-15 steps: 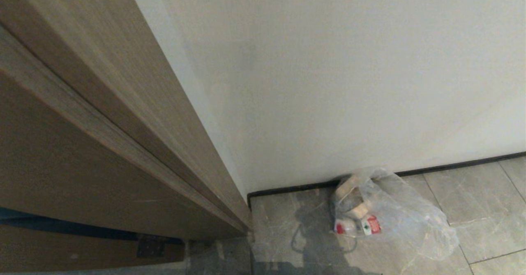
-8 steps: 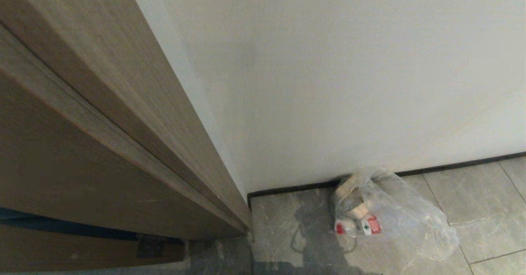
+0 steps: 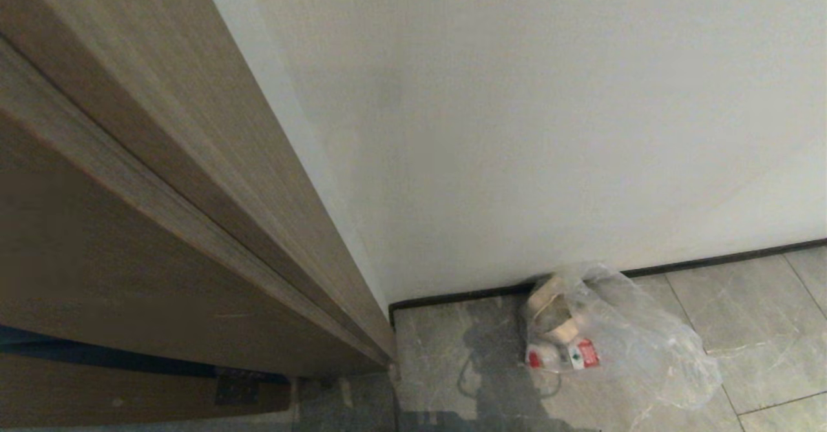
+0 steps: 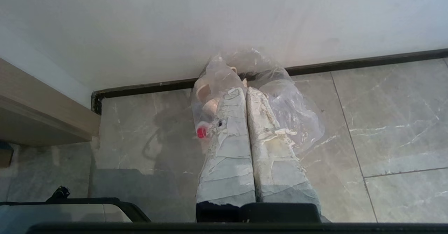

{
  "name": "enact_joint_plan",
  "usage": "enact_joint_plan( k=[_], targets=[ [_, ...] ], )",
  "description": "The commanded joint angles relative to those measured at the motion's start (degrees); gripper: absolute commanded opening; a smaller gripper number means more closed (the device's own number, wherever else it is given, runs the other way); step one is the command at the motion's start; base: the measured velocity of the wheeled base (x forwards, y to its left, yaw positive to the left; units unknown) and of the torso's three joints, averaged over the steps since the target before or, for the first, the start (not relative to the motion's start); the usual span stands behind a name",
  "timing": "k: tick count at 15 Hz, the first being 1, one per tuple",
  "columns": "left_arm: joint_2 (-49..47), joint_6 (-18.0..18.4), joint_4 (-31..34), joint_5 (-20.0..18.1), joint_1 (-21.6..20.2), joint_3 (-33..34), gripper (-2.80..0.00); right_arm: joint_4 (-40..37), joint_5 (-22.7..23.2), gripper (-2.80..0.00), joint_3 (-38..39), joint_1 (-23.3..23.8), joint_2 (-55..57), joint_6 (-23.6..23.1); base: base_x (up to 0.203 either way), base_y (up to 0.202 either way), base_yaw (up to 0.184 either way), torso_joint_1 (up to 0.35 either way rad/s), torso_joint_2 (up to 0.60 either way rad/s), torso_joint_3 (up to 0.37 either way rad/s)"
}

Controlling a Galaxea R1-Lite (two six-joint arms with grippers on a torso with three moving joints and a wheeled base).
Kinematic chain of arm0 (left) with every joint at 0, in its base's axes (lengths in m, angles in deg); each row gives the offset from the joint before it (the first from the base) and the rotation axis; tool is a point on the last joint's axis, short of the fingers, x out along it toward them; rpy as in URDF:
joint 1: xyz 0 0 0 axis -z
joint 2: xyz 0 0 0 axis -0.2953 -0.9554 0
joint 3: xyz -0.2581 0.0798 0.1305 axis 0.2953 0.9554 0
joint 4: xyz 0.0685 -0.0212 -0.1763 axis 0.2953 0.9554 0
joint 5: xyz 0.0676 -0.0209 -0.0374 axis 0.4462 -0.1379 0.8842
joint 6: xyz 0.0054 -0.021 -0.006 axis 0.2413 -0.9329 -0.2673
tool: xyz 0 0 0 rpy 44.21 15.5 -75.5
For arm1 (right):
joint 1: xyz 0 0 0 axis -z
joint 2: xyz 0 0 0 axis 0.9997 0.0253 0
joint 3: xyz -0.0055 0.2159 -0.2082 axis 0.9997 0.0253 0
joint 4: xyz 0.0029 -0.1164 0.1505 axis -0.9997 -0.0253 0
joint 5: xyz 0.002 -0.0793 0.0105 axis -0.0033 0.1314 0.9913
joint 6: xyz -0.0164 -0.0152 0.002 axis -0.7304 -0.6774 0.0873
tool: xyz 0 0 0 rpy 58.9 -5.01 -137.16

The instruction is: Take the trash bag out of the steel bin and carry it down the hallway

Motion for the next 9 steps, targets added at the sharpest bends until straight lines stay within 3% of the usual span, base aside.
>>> enact_joint_plan(
  k=[1, 9],
  targets=[
    [0.0, 0.1, 0.2, 0.0, 0.0, 0.0, -2.80, 0.0, 0.0, -2.80, 0.1, 0.0, 0.1, 0.0, 0.000, 0.000, 0.000, 0.000, 0.00, 0.000],
    [0.0, 0.0, 0.2, 0.0, 0.0, 0.0, -2.80, 0.0, 0.0, -2.80, 0.1, 0.0, 0.1, 0.0, 0.000, 0.000, 0.000, 0.000, 0.00, 0.000]
  ],
)
